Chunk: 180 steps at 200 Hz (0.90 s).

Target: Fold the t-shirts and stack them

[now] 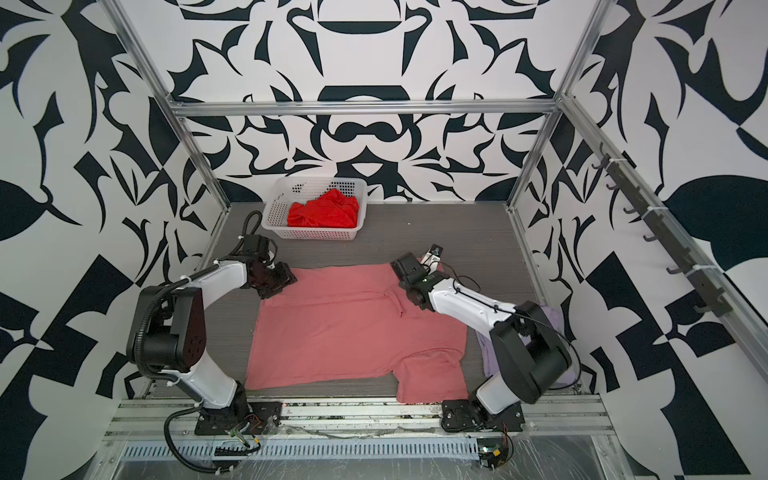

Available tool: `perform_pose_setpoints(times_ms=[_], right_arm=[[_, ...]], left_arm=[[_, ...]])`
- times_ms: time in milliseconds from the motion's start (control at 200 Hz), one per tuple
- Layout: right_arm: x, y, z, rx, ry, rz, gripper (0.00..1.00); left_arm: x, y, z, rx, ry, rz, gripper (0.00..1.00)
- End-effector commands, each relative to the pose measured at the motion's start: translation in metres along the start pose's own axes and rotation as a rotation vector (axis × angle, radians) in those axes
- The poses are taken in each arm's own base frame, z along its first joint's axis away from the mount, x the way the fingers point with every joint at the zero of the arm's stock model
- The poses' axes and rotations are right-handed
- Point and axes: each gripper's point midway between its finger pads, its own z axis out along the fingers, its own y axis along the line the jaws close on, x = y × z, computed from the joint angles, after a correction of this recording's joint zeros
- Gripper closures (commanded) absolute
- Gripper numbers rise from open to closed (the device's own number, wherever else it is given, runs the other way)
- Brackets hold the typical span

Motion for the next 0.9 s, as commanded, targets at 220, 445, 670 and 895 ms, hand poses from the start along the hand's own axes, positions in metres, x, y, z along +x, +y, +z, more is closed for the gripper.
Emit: perform_pose_setpoints(times_ms=[220,445,670,895], right_arm=[[0.027,0.018,0.06,-0.038,0.141,0.014,0.63],[0.029,0.007,0.103,-0.002,0.211,0.091,0.65],[-0.007,0.04,0.142,-0.064,0.237,0.127,0.66],[-0.03,0.07,0.159,-0.087,0.257,0.121,0.67]], left_arm=[[-0.006,0.042,0.032,-0.09,0.021,-0.216,0.4],[-0.034,0.054,0.048,-0.09,-0.02,-0.338,0.39],[-0.079,0.05,0.06,-0.013,-0.05,-0.454,0.4],[-0.119,0.047,0.071,0.014,-0.086,-0.47,0.4]])
